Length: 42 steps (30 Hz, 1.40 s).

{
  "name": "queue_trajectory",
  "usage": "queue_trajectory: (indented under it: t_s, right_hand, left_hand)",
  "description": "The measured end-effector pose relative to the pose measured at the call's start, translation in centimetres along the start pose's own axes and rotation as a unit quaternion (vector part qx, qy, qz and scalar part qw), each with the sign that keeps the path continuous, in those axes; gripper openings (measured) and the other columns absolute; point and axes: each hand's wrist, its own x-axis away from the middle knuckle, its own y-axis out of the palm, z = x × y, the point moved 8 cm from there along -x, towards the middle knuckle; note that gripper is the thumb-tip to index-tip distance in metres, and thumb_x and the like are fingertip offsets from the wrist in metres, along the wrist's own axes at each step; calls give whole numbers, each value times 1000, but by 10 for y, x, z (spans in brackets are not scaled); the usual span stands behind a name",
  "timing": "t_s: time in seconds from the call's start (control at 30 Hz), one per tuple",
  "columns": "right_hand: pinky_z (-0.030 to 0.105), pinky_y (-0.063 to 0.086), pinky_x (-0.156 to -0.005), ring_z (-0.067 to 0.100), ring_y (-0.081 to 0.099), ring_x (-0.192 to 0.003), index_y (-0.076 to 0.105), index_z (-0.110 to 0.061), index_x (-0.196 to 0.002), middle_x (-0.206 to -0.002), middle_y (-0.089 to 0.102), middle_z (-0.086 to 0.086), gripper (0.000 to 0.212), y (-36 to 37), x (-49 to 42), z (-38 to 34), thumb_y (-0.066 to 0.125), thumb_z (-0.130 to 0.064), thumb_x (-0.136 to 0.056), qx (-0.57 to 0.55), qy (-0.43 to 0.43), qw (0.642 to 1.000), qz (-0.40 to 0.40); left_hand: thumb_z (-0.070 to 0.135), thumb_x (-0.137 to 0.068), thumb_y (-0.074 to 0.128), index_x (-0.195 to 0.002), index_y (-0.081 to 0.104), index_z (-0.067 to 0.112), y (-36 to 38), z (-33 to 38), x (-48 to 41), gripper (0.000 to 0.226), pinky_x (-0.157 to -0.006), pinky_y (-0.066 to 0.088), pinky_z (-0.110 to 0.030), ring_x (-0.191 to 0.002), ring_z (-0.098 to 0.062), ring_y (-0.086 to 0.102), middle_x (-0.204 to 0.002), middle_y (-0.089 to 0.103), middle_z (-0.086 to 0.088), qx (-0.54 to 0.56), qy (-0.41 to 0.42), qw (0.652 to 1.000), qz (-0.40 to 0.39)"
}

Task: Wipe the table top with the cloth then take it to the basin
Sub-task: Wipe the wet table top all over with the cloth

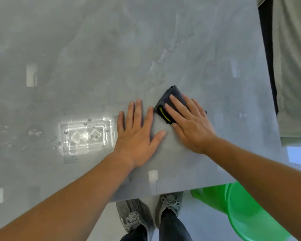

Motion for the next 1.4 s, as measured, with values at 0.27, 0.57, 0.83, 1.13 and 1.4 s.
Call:
queue_trajectory:
  t_s: [0.27, 0.57, 0.83, 1.13, 1.4]
  right_hand:
    - [48, 3, -123, 30, 4, -153, 18, -31, -159, -168, 8, -5, 60, -22, -72, 45, 33, -38, -100, -68, 206, 973, 78]
    - [46, 2, -124, 27, 2, -154, 17, -34, -158, -168, 6, -7, 57, -48, -141, 106, 30, -38, -103, -69, 192, 977, 70]
    - [51, 9, -123, 32, 11, -152, 24, -31, -157, -167, 17, -2, 56, -40, -137, 62, 31, -40, -102, 1, -80, 997, 15]
    - [55, 7, -122, 38, 13, -151, 24, -28, -157, -167, 16, 1, 59, -63, -232, 89, 33, -36, -99, -24, 62, 996, 65]
    - [51, 3, -123, 32, 5, -153, 18, -31, -158, -168, 8, -4, 56, -87, -298, 141, 26, -37, -102, -40, 124, 989, 63]
  left_hand:
    - [56, -95, 34, -138, 43, 15, -54, 1, -22, 60, -109, 17, -44, -139, -31, 32, -151, 35, -11, 1, 12, 996, 89]
    - [57, -98, 30, -152, 25, 18, -94, -48, -123, 66, -120, 3, -49, -153, -34, -2, -166, 2, -18, -51, -66, 993, 89]
    - [62, -96, 28, -148, 33, 22, -102, -49, -131, 66, -117, 13, -49, -152, -35, 8, -164, 14, -18, -54, -95, 991, 78]
    - [51, -94, 38, -131, 48, 14, -149, -58, -179, 54, -104, 27, -50, -125, -38, 40, -141, 41, -16, -64, -120, 982, 132]
    - [50, -96, 34, -139, 47, 18, -155, -72, -191, 55, -103, 30, -52, -127, -37, 38, -147, 40, -15, -97, -105, 983, 114]
